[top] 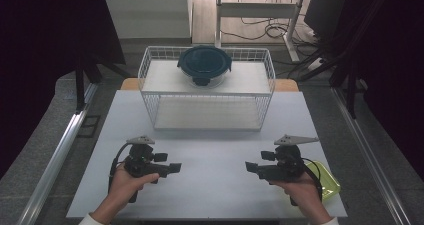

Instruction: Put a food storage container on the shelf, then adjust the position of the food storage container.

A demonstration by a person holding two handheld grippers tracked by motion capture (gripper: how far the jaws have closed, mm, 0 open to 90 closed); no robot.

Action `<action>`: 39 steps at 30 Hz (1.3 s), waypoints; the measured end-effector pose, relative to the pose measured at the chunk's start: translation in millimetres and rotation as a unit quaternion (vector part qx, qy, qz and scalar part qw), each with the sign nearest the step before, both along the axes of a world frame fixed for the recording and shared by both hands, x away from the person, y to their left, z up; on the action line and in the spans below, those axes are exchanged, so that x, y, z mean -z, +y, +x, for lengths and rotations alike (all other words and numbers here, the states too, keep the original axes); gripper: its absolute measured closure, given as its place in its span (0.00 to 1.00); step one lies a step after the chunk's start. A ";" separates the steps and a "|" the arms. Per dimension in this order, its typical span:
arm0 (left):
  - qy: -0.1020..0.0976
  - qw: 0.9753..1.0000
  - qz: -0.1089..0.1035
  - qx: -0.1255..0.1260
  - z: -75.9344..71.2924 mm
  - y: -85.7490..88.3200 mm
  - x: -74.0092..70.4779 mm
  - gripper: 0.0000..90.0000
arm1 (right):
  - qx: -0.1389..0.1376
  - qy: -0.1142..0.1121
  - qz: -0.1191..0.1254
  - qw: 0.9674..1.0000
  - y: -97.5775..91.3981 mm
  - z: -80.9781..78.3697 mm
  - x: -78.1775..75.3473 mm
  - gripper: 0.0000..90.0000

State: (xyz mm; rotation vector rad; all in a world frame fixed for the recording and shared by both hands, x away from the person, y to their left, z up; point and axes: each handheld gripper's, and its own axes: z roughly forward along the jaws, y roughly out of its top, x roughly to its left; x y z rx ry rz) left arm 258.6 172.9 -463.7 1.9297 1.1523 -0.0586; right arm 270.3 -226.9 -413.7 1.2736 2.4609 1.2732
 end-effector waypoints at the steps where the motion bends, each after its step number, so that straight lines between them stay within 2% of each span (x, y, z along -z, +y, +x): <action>1: 0.002 1.000 0.004 0.001 -0.8 0.3 1.7 0.26 | 0.000 0.001 -0.001 1.000 -1.5 -0.5 2.8 0.28; 4: -0.002 1.000 0.014 -0.004 -2.6 0.8 4.7 0.26 | 0.000 0.006 -0.004 1.000 -4.7 -0.7 8.9 0.29; 7: 0.001 1.000 0.015 -0.005 -3.6 1.3 6.7 0.26 | 0.000 0.010 -0.006 1.000 -6.2 0.2 12.5 0.29; 14: 0.000 1.000 0.029 -0.007 -5.7 -1.1 12.1 0.26 | 0.004 0.013 -0.007 1.000 -9.1 -0.9 15.0 0.30; 21: -0.001 0.999 0.035 -0.009 -5.7 -1.5 14.7 0.26 | 0.010 0.004 -0.008 1.000 -18.6 -8.3 11.3 0.37; 27: -0.002 0.999 0.040 -0.007 -7.0 -1.8 15.7 0.26 | 0.025 0.002 -0.025 0.999 -34.1 -15.5 14.8 0.44; 30: -0.003 0.999 0.039 -0.009 -7.0 -0.4 15.1 0.26 | 0.036 0.011 -0.022 0.999 -45.6 -18.5 14.6 0.53; 34: 0.001 0.999 0.042 -0.011 -5.5 0.3 17.2 0.26 | 0.050 0.003 -0.036 0.998 -61.5 -21.6 9.1 0.65; 39: 0.005 0.999 0.045 -0.010 -4.4 1.6 18.9 0.26 | 0.067 0.001 -0.060 0.996 -81.5 -27.1 10.4 0.80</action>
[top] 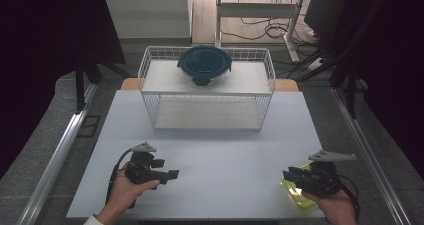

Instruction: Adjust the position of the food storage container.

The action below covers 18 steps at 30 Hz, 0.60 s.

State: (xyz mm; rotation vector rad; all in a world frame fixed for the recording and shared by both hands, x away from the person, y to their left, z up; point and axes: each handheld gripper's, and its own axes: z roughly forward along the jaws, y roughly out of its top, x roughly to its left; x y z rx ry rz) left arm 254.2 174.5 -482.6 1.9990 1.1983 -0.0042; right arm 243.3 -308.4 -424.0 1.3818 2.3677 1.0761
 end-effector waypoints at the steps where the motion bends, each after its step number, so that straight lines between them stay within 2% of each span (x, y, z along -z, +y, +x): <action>1: 0.001 1.000 0.000 0.000 0.1 0.1 0.6 0.26 | 0.003 -0.001 -0.002 1.000 -4.2 -2.1 -0.2 0.84; 2: 0.001 1.000 0.000 0.000 -0.1 0.4 0.9 0.26 | 0.008 -0.003 -0.007 1.000 -13.5 -6.8 -1.0 0.90; 3: 0.001 1.000 0.000 0.000 -0.1 0.4 0.9 0.26 | 0.012 -0.004 -0.012 1.000 -18.5 -9.7 -1.4 0.93; 7: 0.001 1.000 0.000 0.001 -0.4 1.3 0.4 0.26 | 0.028 -0.003 -0.023 0.999 -35.4 -19.7 -0.6 0.98; 10: 0.004 1.000 0.002 0.001 0.0 1.4 1.2 0.26 | 0.037 0.001 -0.027 0.999 -51.3 -32.3 3.3 0.99; 12: 0.005 1.000 0.002 0.001 0.4 0.9 1.6 0.26 | 0.041 0.009 -0.043 0.998 -62.3 -45.3 10.0 0.99; 18: 0.005 1.000 0.001 0.000 0.2 0.3 1.1 0.26 | 0.037 0.025 -0.070 0.997 -74.8 -61.8 16.0 0.99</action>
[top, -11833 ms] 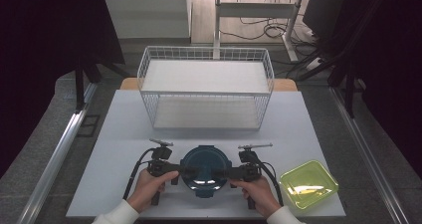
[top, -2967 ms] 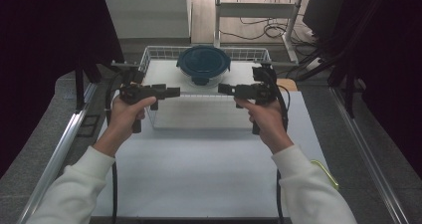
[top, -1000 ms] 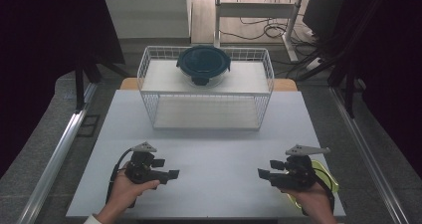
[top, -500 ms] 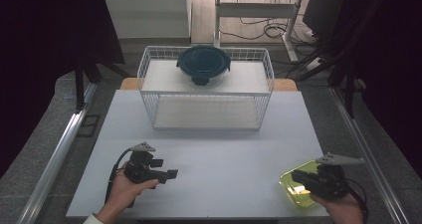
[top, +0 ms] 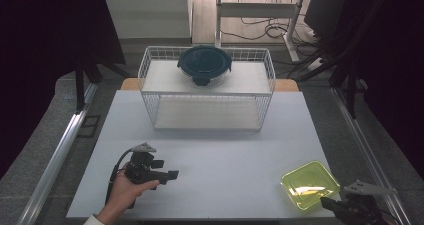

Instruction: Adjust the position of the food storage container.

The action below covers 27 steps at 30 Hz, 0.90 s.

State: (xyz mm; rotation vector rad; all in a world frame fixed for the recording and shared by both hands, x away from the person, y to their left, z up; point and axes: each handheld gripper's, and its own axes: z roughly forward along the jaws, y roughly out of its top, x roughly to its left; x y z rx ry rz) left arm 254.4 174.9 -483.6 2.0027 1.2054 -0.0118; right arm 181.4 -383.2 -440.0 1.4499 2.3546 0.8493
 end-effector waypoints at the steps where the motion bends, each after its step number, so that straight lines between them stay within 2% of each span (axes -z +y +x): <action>1: 0.000 1.000 0.000 0.000 0.1 0.0 0.0 0.26 | -0.002 0.012 -0.011 1.000 -2.5 -3.4 3.4 0.99; 2: 0.000 1.000 -0.001 -0.002 0.1 -0.4 0.2 0.26 | -0.002 0.012 -0.011 1.000 -2.5 -3.4 3.4 0.99; 4: 0.001 1.000 0.000 -0.002 0.5 -0.6 0.6 0.26 | -0.014 0.034 -0.026 0.999 -0.4 -3.6 12.0 0.99; 10: 0.002 1.000 0.002 -0.002 1.5 0.0 2.0 0.26 | -0.034 0.055 -0.042 0.997 12.4 3.1 21.8 0.99; 16: 0.002 1.000 0.002 -0.003 1.3 0.2 2.2 0.26 | -0.037 0.057 -0.047 0.997 27.1 9.1 24.9 0.99; 27: 0.002 1.000 0.002 -0.001 1.2 -0.2 2.1 0.26 | -0.017 0.040 -0.047 0.998 48.1 20.1 31.6 0.99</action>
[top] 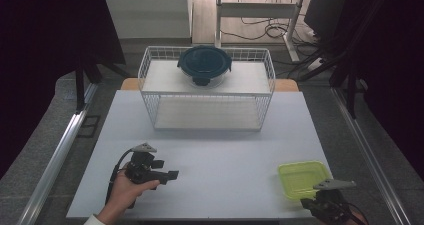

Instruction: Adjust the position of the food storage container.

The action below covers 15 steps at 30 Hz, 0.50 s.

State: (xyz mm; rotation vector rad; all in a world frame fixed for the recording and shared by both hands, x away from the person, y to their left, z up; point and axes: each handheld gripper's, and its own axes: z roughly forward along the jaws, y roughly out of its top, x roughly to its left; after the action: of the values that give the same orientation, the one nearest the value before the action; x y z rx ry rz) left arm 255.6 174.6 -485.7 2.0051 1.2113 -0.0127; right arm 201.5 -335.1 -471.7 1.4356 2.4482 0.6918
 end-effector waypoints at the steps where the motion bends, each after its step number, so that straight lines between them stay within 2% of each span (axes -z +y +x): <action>1: 0.000 1.000 0.000 0.000 0.0 0.1 0.0 0.26 | -0.001 -0.001 -0.001 1.000 0.8 0.5 0.6 0.99; 10: 0.001 1.000 0.000 -0.002 0.3 1.7 0.2 0.26 | -0.006 0.006 0.003 1.000 3.4 -2.2 3.6 0.99; 14: 0.001 1.000 -0.001 -0.004 0.1 2.9 -0.2 0.26 | -0.006 0.001 0.015 1.000 -0.7 -9.4 -2.9 0.99; 15: 0.001 1.000 -0.001 -0.005 0.3 3.6 -0.2 0.26 | -0.005 -0.009 0.021 1.000 -4.3 -13.1 -11.3 0.99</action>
State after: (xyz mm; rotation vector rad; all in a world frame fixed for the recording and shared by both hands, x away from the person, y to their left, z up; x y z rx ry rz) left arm 256.0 178.2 -485.5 1.9973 1.2218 -0.0106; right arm 188.4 -339.4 -460.4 1.4273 2.4419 0.7606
